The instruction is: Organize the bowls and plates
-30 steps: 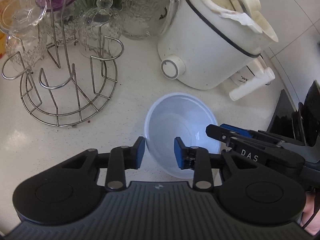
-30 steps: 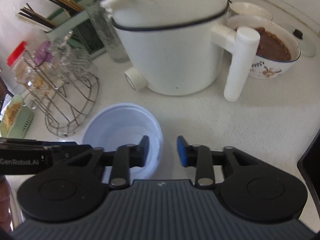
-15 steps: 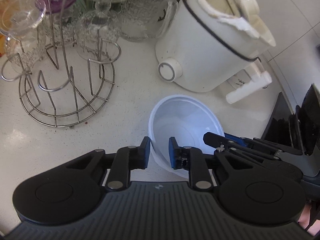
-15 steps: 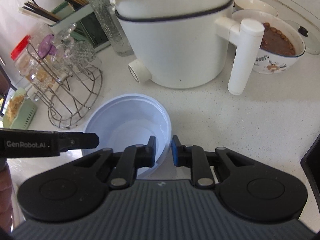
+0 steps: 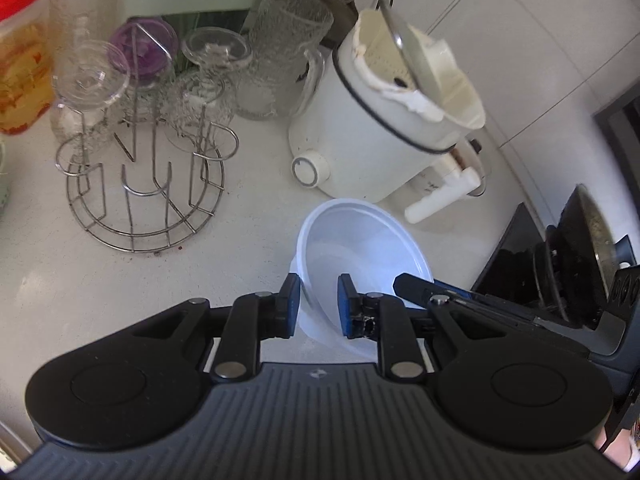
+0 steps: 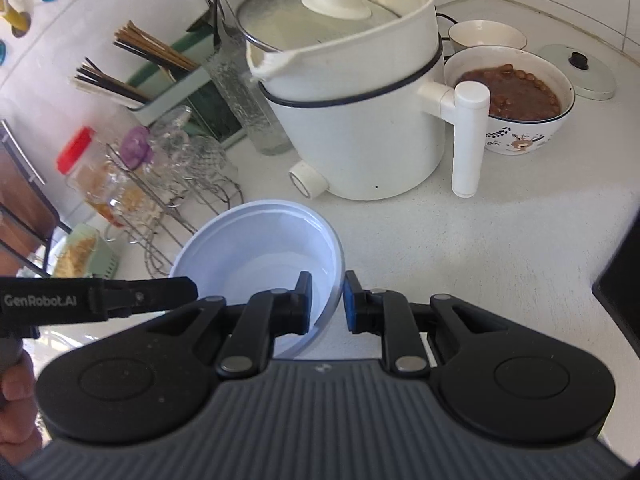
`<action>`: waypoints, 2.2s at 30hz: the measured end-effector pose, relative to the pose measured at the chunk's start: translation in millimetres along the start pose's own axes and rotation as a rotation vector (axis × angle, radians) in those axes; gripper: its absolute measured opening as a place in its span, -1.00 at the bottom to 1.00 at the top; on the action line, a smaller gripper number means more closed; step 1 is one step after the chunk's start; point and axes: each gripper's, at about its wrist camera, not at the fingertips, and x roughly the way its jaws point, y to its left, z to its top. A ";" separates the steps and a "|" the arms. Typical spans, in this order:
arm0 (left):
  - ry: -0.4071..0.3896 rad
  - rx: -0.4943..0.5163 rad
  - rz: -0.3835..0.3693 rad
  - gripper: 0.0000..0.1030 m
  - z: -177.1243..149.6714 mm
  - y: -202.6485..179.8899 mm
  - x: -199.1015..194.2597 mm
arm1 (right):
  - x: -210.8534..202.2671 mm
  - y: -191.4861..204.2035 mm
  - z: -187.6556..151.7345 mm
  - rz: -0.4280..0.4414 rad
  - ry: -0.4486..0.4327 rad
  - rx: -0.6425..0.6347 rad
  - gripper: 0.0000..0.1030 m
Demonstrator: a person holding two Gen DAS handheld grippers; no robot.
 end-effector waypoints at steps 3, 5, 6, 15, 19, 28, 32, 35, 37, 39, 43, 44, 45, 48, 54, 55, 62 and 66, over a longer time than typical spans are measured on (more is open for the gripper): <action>-0.026 -0.018 -0.007 -0.55 -5.5 -0.5 -17.8 | -11.2 7.7 -1.5 0.011 -0.008 -0.021 -0.62; -0.044 -0.032 -0.015 -0.55 -10.0 1.9 -29.2 | -18.6 14.0 -2.4 0.014 -0.011 -0.041 -0.62; -0.049 -0.039 -0.016 -0.55 -12.3 3.2 -33.8 | -22.6 15.9 -2.9 0.017 -0.014 -0.046 -0.62; -0.125 -0.100 0.022 -0.55 -36.5 24.0 -77.4 | -40.8 47.9 -11.6 0.073 -0.029 -0.120 -0.62; -0.146 -0.109 0.057 -0.55 -48.2 33.3 -93.6 | -43.2 65.8 -18.7 0.099 -0.024 -0.155 -0.62; -0.137 -0.207 0.093 -0.53 -85.4 68.5 -114.0 | -32.9 95.6 -46.1 0.142 0.029 -0.211 -0.62; -0.118 -0.235 0.127 -0.53 -101.1 82.7 -116.9 | -27.5 107.0 -61.9 0.161 0.068 -0.232 -0.62; -0.100 -0.247 0.150 -0.53 -110.1 89.8 -114.8 | -23.0 114.5 -73.3 0.164 0.090 -0.249 -0.61; -0.083 -0.248 0.169 -0.53 -114.6 93.0 -111.9 | -20.2 118.3 -79.2 0.162 0.101 -0.259 -0.61; -0.074 -0.240 0.186 -0.53 -118.6 94.7 -109.4 | -19.2 121.9 -84.5 0.157 0.103 -0.276 -0.60; -0.054 -0.241 0.198 -0.53 -126.7 97.1 -105.1 | -14.7 123.0 -92.5 0.158 0.116 -0.286 -0.59; -0.051 -0.240 0.198 -0.53 -128.4 96.8 -105.4 | -14.6 123.5 -93.4 0.156 0.117 -0.286 -0.59; -0.052 -0.238 0.197 -0.53 -131.0 97.2 -106.6 | -14.6 123.9 -93.6 0.154 0.119 -0.281 -0.59; -0.051 -0.244 0.194 -0.53 -137.0 98.3 -107.7 | -18.6 124.6 -95.9 0.155 0.107 -0.276 -0.58; -0.054 -0.239 0.209 -0.53 -142.7 97.1 -107.1 | -18.9 128.0 -102.0 0.144 0.103 -0.300 -0.58; -0.049 -0.240 0.214 -0.53 -143.0 97.0 -108.9 | -18.6 128.5 -103.2 0.141 0.103 -0.302 -0.58; -0.087 -0.226 0.221 -0.52 -141.9 97.7 -132.1 | -20.6 133.6 -105.1 0.124 0.108 -0.281 -0.55; -0.126 -0.206 0.226 -0.50 -140.5 91.9 -144.7 | -30.9 135.1 -104.3 0.081 0.062 -0.289 -0.25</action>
